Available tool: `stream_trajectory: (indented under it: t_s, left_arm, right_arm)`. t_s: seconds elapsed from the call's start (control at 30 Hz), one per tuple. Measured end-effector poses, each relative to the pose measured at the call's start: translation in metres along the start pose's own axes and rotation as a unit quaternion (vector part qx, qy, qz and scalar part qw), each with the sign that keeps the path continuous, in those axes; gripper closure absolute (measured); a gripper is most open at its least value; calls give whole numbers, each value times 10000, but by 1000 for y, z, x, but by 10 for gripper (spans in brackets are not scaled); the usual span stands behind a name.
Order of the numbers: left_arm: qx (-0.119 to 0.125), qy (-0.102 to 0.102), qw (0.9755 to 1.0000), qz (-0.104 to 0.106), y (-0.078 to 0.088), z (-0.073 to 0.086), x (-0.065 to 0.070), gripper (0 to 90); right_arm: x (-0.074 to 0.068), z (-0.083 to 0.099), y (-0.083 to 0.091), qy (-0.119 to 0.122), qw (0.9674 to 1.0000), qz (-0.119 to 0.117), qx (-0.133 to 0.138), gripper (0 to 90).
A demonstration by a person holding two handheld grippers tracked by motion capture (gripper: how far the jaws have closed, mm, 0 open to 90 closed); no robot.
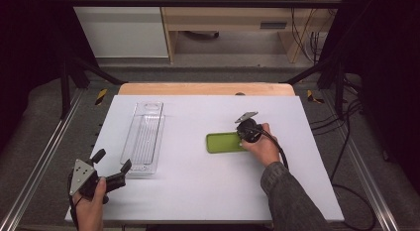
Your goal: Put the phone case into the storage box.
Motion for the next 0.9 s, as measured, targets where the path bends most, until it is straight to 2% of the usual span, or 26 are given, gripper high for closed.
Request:
stream_trajectory:
  t_s: [0.2,0.37,0.9]
  left_arm:
    - [-14,3,10000,-1,0,0,0,15]
    - [-12,1,10000,-5,0,0,-1,15]
    - [-5,20,10000,-8,1,0,-2,16]
  right_arm:
    - [3,-3,-3,-48,9999,-18,101,900]
    - [3,-6,-5,-31,10000,16,56,900]
    - [6,-10,-9,-104,9998,43,143,900]
Point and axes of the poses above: each handheld gripper's, and its own axes: y roughly backward along the jaws, z roughly out of its underside, x roughly to its right, the point moved 8 cm from there along -y, roughly forward along the jaws, and after that the axes turned 15 degrees about -z, right-handed, at the moved point
